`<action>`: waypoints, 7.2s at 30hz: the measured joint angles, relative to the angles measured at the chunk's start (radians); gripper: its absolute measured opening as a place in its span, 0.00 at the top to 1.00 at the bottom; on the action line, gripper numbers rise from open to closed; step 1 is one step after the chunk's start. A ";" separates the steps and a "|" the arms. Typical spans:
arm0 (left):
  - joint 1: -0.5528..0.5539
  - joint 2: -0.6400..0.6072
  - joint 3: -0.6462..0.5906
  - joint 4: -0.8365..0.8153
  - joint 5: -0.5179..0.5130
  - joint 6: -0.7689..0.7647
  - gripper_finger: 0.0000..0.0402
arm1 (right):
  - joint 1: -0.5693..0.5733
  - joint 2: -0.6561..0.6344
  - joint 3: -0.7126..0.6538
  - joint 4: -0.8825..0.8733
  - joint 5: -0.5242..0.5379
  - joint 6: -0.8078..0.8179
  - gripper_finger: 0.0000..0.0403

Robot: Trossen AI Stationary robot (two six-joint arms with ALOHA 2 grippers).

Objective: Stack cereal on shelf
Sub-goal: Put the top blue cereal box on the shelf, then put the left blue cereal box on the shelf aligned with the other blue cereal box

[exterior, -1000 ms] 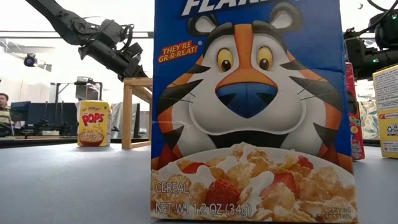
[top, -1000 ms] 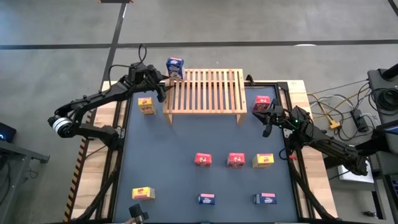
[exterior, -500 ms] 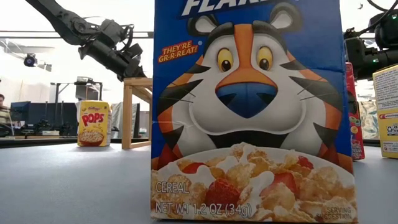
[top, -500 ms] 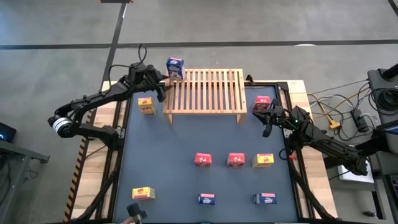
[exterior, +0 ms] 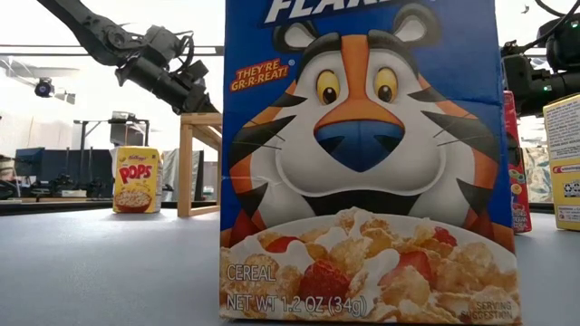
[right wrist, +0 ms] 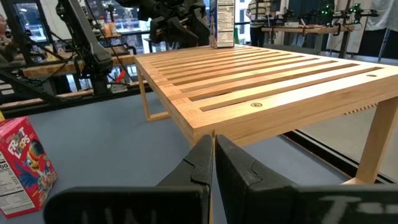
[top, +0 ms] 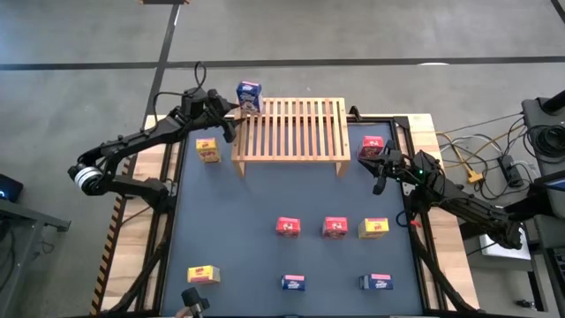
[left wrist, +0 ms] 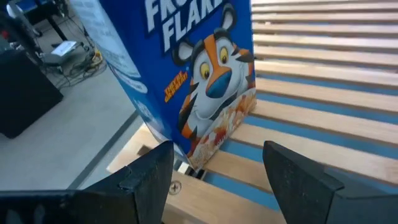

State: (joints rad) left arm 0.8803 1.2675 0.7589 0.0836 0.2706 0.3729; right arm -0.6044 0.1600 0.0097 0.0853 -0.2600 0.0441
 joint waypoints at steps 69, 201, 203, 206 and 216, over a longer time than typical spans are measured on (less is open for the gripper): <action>-0.399 -0.605 -0.216 0.186 0.007 -0.233 0.42 | 0.253 0.386 0.538 0.066 -0.043 -0.169 0.98; -0.646 -0.759 -0.444 0.218 -0.104 -0.394 0.42 | 1.298 1.578 1.025 0.063 0.732 0.589 0.21; -0.646 -0.759 -0.444 0.212 -0.104 -0.394 0.42 | 1.298 1.578 1.015 0.082 0.732 0.592 0.22; -0.646 -0.757 -0.448 0.212 -0.104 -0.394 0.42 | 1.297 1.578 1.002 0.129 0.732 0.587 0.24; -0.646 -0.757 -0.455 0.213 -0.104 -0.405 0.42 | 1.297 1.578 0.996 0.140 0.730 0.591 0.31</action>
State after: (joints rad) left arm 0.2344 0.5106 0.3042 0.2970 0.1665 -0.0322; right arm 0.6930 1.7382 1.0058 0.2256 0.4698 0.6353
